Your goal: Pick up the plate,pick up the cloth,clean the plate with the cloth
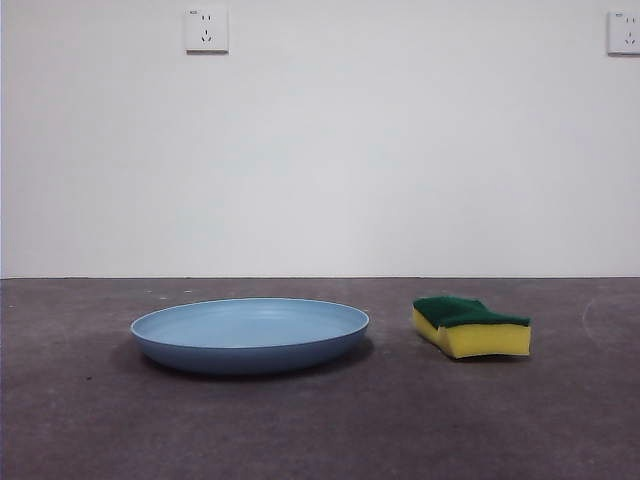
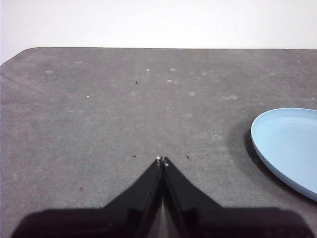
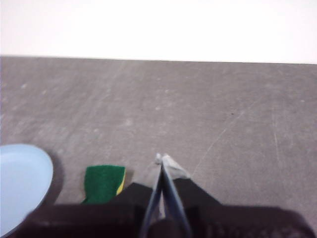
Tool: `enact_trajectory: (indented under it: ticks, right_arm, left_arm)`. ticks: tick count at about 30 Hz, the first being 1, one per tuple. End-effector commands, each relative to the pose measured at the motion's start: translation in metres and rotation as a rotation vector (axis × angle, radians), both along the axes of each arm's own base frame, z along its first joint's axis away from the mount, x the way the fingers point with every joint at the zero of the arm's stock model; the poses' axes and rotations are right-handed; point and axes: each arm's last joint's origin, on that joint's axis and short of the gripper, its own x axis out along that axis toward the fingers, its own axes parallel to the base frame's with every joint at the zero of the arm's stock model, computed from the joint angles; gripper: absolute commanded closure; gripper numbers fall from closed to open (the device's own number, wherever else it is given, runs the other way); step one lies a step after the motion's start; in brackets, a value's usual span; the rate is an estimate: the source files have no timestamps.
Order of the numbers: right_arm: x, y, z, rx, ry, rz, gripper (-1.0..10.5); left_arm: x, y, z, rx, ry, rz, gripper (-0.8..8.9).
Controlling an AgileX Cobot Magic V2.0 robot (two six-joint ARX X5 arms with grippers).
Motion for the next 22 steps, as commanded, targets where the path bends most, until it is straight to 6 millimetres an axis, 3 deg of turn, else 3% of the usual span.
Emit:
enact_trajectory:
  ticks: [1, 12, 22]
  right_arm:
    - [0.001, -0.010, -0.023, 0.031, -0.033, 0.024, 9.5]
    - [-0.009, -0.023, -0.104, 0.097, -0.108, 0.010, 9.5]
    - [-0.016, -0.023, -0.131, 0.118, -0.130, 0.007, 9.5]
  left_arm:
    - [0.000, 0.000, -0.004, 0.002, 0.014, 0.003, 8.17]
    - [0.000, 0.000, -0.004, 0.002, 0.014, 0.003, 8.17]
    - [0.000, 0.000, -0.004, 0.002, 0.014, 0.003, 8.17]
